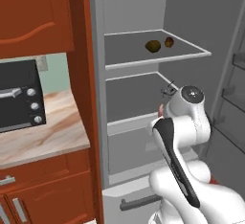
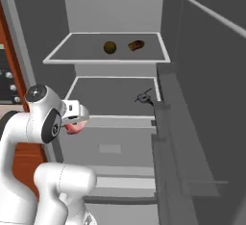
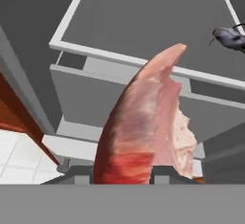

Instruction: Gather the sweet potato and avocado from the fridge and place them on a tray on the dining counter. Then gather the steak and fish from the fridge and place them on the other tray.

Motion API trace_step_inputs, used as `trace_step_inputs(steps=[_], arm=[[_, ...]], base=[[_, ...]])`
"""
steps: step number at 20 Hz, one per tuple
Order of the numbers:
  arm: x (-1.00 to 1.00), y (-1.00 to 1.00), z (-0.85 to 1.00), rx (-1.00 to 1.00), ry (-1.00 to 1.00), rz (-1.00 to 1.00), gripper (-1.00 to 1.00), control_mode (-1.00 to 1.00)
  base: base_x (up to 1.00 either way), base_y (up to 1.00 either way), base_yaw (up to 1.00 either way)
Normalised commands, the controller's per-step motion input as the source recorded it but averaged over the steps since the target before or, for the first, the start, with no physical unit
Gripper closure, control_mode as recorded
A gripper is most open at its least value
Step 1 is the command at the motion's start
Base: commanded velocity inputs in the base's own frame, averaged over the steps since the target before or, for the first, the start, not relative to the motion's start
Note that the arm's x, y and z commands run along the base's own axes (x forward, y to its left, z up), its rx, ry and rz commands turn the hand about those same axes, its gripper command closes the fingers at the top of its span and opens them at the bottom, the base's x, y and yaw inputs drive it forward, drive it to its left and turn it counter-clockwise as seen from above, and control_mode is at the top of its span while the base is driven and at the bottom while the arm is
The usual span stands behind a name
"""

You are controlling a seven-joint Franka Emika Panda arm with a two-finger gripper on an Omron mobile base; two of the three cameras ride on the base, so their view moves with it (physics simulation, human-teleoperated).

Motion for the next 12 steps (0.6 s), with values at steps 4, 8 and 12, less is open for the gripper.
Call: trace_step_inputs(steps=[4,8,12], arm=[[0.0,0.0,0.0,0.0,0.0,0.0,1.0,1.0],[0.0,0.0,0.0,0.0,0.0,0.0,1.0,1.0],[0.0,0.0,0.0,0.0,0.0,0.0,1.0,1.0]], base=[[-0.68,0.28,-0.32],[-0.78,0.19,-0.36],[-0.79,0.03,-0.33]])
